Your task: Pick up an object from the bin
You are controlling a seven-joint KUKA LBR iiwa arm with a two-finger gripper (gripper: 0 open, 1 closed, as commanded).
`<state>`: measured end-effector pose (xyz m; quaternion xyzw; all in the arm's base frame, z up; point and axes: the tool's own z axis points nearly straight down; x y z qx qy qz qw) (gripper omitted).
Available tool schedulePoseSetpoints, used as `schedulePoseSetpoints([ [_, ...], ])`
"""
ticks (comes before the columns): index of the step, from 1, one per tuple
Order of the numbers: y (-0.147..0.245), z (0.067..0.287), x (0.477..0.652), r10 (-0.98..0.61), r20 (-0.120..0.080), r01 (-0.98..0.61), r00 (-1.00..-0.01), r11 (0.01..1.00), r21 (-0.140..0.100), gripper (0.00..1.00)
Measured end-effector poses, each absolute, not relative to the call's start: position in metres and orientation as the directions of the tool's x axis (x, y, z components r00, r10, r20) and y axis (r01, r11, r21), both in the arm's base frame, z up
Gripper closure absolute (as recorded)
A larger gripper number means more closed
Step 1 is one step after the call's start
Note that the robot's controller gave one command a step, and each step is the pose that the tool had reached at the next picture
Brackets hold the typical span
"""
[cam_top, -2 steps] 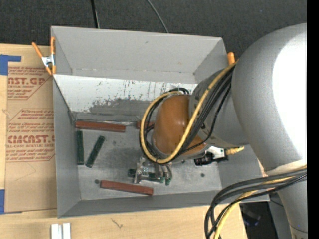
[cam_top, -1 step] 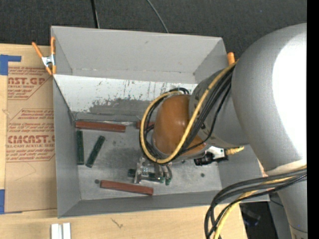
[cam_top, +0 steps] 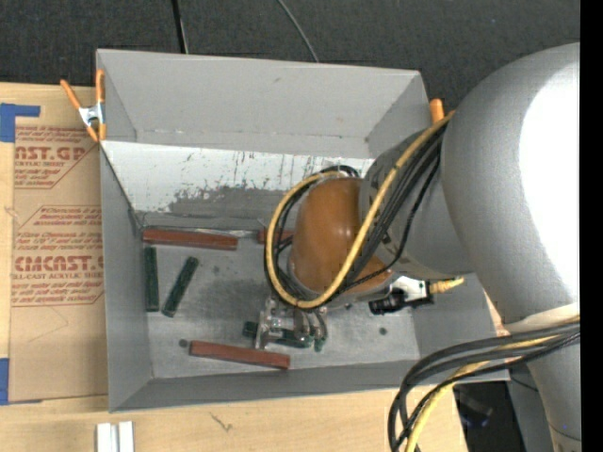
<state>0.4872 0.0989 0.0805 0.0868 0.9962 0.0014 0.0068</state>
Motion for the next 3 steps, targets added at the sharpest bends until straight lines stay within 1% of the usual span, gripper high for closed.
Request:
schedulePoseSetpoints([
  [1,0.099,0.097,0.485,0.172,0.002,0.172,-0.985,0.985,0.000,1.00],
  [2,0.099,0.106,0.487,0.172,-0.003,0.172,-0.985,0.985,0.002,1.00],
  [3,0.099,0.114,0.485,0.172,0.005,0.172,-0.985,0.985,-0.001,1.00],
])
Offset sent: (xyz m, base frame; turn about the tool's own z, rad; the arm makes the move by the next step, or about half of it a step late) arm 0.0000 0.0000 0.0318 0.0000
